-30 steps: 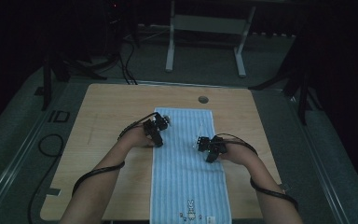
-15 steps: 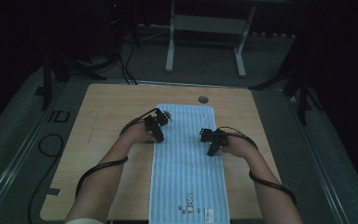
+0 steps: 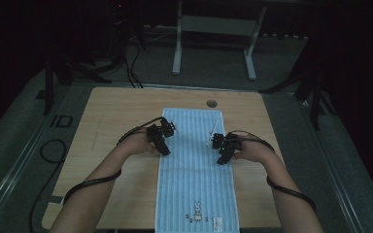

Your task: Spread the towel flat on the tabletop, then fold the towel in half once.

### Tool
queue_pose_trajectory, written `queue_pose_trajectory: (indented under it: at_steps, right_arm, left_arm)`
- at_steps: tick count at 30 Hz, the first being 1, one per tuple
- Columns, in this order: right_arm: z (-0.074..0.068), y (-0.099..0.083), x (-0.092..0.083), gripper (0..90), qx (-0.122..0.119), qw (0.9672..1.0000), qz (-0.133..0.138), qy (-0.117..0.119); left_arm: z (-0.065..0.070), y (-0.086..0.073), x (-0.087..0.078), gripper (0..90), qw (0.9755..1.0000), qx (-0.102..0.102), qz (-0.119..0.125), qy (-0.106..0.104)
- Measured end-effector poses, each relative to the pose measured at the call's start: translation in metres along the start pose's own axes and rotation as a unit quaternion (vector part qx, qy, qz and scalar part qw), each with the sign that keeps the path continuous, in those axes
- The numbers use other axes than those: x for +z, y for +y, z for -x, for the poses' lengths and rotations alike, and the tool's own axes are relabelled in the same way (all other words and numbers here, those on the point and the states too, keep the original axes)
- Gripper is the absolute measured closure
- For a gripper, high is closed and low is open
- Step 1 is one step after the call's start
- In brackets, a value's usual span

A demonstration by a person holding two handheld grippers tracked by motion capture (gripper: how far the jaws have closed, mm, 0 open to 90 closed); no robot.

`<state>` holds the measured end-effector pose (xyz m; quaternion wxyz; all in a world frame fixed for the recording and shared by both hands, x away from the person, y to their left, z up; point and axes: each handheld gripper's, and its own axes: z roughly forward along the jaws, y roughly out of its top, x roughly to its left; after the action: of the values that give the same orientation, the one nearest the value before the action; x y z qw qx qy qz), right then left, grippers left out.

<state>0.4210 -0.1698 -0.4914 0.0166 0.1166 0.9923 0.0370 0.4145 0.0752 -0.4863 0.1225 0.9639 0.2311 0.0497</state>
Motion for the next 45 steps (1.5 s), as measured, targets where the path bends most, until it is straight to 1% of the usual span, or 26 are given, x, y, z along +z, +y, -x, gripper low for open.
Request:
queue_pose_trajectory:
  at_steps: [2, 5, 6, 7, 8, 9, 10, 11, 13, 14, 15, 16, 18, 19, 20, 21, 23, 24, 28, 31, 33, 35, 37, 39, 42, 45]
  right_arm:
    - [-0.002, -0.003, 0.0, 52.2, -0.003, 1.0, -0.007, 0.001]
    - [-0.008, -0.008, -0.001, 54.2, -0.004, 0.9998, -0.018, -0.002]
    - [-0.011, -0.01, -0.002, 55.7, -0.006, 0.9999, -0.016, -0.001]
    - [-0.015, -0.013, -0.003, 61.4, -0.009, 0.9999, -0.015, 0.0]
    - [-0.019, -0.016, -0.004, 62.4, -0.014, 0.9998, -0.011, 0.002]
    - [-0.023, -0.019, -0.004, 67.0, -0.016, 0.9998, -0.01, 0.007]
    - [-0.026, -0.021, -0.003, 73.5, -0.018, 0.9997, -0.016, 0.008]
    - [-0.031, -0.024, -0.001, 74.4, -0.023, 0.9994, -0.024, 0.005]
    - [-0.034, -0.025, 0.002, 81.9, -0.023, 0.9989, -0.038, 0.012]
    - [-0.035, -0.026, 0.004, 84.2, -0.026, 0.9986, -0.043, 0.015]
    - [-0.037, -0.027, 0.006, 87.5, -0.029, 0.9985, -0.044, 0.015]
    - [-0.037, -0.027, 0.007, 89.8, -0.027, 0.9986, -0.043, 0.017]
    - [-0.038, -0.027, 0.009, 89.9, -0.027, 0.999, -0.034, 0.013]
    - [-0.038, -0.027, 0.011, 90.0, -0.025, 0.9991, -0.031, 0.015]
    - [-0.04, -0.027, 0.013, 90.0, -0.029, 0.999, -0.031, 0.016]
    - [-0.041, -0.027, 0.015, 90.0, -0.03, 0.999, -0.031, 0.014]
    - [-0.043, -0.027, 0.021, 90.0, -0.033, 0.9984, -0.043, 0.017]
    - [-0.044, -0.028, 0.02, 90.0, -0.031, 0.9986, -0.039, 0.017]
    - [-0.049, -0.029, 0.021, 90.0, -0.029, 0.9989, -0.034, 0.012]
    - [-0.054, -0.03, 0.021, 90.0, -0.032, 0.999, -0.029, 0.012]
    - [-0.058, -0.032, 0.02, 90.0, -0.034, 0.9989, -0.028, 0.013]
    - [-0.062, -0.032, 0.021, 90.0, -0.039, 0.9987, -0.029, 0.018]
    - [-0.066, -0.032, 0.02, 90.0, -0.045, 0.9983, -0.033, 0.018]
    - [-0.07, -0.032, 0.02, 90.0, -0.05, 0.998, -0.035, 0.016]
    - [-0.077, -0.031, 0.02, 90.0, -0.056, 0.9975, -0.039, 0.015]
    - [-0.084, -0.03, 0.02, 90.0, -0.065, 0.9968, -0.044, 0.015]
  left_arm:
    - [0.002, -0.001, 0.0, 40.5, 1.0, 0.003, 0.0, 0.0]
    - [0.012, -0.006, -0.002, 40.5, 0.9999, 0.016, -0.005, 0.004]
    - [0.015, -0.008, -0.002, 40.5, 0.9999, 0.017, 0.001, -0.003]
    - [0.02, -0.01, -0.002, 40.6, 0.9997, 0.018, 0.008, -0.012]
    - [0.024, -0.012, 0.0, 40.8, 0.9995, 0.025, 0.005, -0.018]
    - [0.029, -0.013, 0.002, 40.8, 0.9993, 0.034, -0.001, -0.017]
    - [0.034, -0.015, 0.005, 40.8, 0.999, 0.04, -0.007, -0.021]
    - [0.036, -0.015, 0.006, 41.2, 0.9987, 0.043, -0.009, -0.025]
    - [0.041, -0.016, 0.011, 42.0, 0.9983, 0.051, -0.016, -0.025]
    - [0.043, -0.016, 0.013, 43.3, 0.9977, 0.055, -0.022, -0.031]
    - [0.044, -0.016, 0.015, 47.0, 0.9973, 0.061, -0.024, -0.033]
    - [0.046, -0.016, 0.017, 48.0, 0.9971, 0.064, -0.025, -0.031]
    - [0.047, -0.016, 0.02, 59.2, 0.997, 0.067, -0.023, -0.031]
    - [0.048, -0.016, 0.023, 59.6, 0.9971, 0.066, -0.026, -0.029]
    - [0.049, -0.016, 0.025, 63.9, 0.9967, 0.069, -0.031, -0.03]
    - [0.051, -0.017, 0.027, 66.1, 0.9966, 0.072, -0.028, -0.03]
    - [0.051, -0.017, 0.026, 68.4, 0.9966, 0.07, -0.028, -0.033]
    - [0.052, -0.018, 0.026, 70.2, 0.9964, 0.073, -0.029, -0.031]
    - [0.058, -0.021, 0.025, 71.3, 0.9966, 0.071, -0.031, -0.029]
    - [0.061, -0.026, 0.024, 71.3, 0.9977, 0.056, -0.021, -0.031]
    - [0.064, -0.03, 0.023, 71.1, 0.9979, 0.054, -0.016, -0.032]
    - [0.067, -0.033, 0.022, 71.1, 0.9976, 0.06, -0.016, -0.032]
    - [0.072, -0.035, 0.021, 71.1, 0.9968, 0.068, -0.025, -0.034]
    - [0.076, -0.036, 0.02, 75.5, 0.9958, 0.078, -0.03, -0.038]
    - [0.082, -0.036, 0.019, 75.5, 0.9949, 0.084, -0.041, -0.037]
    - [0.087, -0.038, 0.018, 75.2, 0.9944, 0.089, -0.043, -0.036]
